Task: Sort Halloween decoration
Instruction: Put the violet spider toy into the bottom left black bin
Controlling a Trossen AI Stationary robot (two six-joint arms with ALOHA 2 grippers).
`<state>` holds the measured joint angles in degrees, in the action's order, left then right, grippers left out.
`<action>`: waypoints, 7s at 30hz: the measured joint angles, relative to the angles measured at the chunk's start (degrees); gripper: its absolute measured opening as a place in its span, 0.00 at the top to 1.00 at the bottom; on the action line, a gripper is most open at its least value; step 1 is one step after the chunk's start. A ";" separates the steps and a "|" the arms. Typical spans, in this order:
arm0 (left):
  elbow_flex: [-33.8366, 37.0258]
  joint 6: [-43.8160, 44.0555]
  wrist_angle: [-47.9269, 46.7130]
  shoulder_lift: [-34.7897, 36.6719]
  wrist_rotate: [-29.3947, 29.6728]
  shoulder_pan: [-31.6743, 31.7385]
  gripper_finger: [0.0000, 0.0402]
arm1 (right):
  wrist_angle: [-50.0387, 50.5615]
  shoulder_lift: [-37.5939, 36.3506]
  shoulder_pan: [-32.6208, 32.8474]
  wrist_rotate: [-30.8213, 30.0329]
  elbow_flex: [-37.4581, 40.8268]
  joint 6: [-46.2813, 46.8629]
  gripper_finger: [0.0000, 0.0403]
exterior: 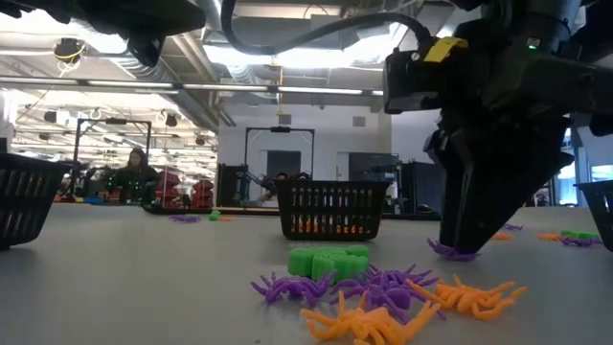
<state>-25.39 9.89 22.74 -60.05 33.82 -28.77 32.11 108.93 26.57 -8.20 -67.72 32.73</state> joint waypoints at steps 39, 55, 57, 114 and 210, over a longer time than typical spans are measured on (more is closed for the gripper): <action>0.00 -0.04 -1.31 -0.04 -0.13 0.00 0.96 | -2.17 -0.04 0.02 -6.45 -10.17 -11.56 1.00; 0.00 -1.43 -1.36 -0.04 -1.87 0.00 0.92 | -9.68 -0.13 -0.34 -19.24 -18.03 -26.06 1.00; 0.00 -0.99 -1.70 -0.04 -3.43 0.00 0.87 | -10.49 -0.13 -0.77 -19.36 -18.03 -27.09 1.00; -9.58 7.51 -7.02 -35.03 -21.49 16.57 0.65 | 0.82 -1.51 -2.05 -26.69 -17.90 -20.46 0.86; -25.29 48.23 -66.41 -14.03 -16.77 -22.32 0.88 | 3.43 -3.74 2.67 -28.24 -19.28 -19.38 0.86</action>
<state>-50.68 58.12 -43.67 -74.08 17.06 -51.09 35.55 105.19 29.23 -36.45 -87.00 13.34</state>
